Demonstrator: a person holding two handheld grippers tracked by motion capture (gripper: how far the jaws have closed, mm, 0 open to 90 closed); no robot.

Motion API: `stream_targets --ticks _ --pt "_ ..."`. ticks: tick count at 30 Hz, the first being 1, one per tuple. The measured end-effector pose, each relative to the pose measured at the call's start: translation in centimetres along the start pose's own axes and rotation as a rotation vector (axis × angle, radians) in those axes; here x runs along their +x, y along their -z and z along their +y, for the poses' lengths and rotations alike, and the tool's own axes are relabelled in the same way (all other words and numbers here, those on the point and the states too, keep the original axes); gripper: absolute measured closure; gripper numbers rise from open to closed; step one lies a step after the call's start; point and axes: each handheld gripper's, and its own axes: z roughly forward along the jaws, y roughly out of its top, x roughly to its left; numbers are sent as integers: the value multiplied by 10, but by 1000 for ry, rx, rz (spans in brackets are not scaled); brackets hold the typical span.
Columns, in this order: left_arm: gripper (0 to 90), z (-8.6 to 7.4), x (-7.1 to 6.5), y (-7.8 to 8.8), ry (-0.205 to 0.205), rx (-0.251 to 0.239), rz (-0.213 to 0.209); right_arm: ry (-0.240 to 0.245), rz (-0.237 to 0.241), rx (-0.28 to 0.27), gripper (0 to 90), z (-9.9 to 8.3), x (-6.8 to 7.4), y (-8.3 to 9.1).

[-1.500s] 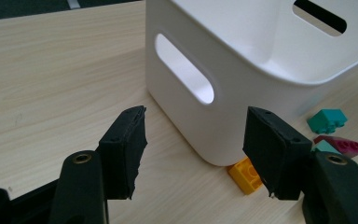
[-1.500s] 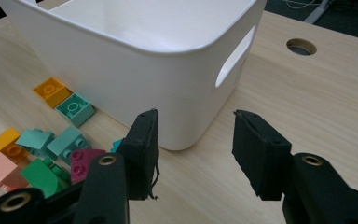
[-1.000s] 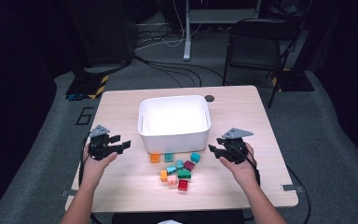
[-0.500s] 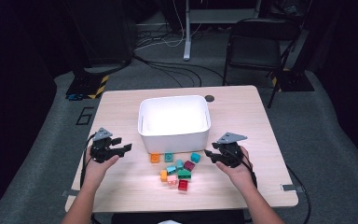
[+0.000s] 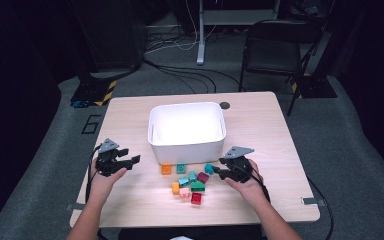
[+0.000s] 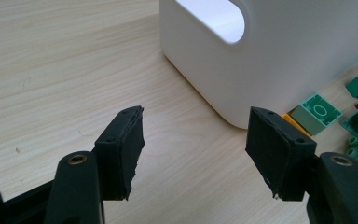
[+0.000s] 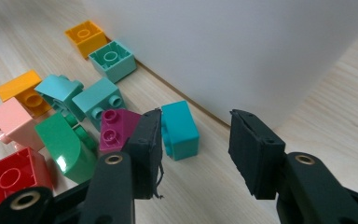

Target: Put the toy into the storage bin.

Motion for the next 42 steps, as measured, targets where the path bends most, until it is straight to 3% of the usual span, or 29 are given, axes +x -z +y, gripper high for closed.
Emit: stream_targets --ticks 5,12,20,26,34,42 --pt "363 -3 3 1 7 8 10 6 27 16 592 0 0 -9" --pt "363 -7 4 2 13 12 17 7 54 37 577 0 1 -19" --pt "363 -9 4 3 11 17 21 5 67 62 574 -2 0 -27" --pt "363 -10 6 4 22 15 27 26 70 92 629 -3 0 -33" --pt "364 -10 6 3 22 15 24 15 66 107 668 -3 0 -31" --pt "364 -10 6 2 20 19 24 37 59 106 669 -1 3 -23"
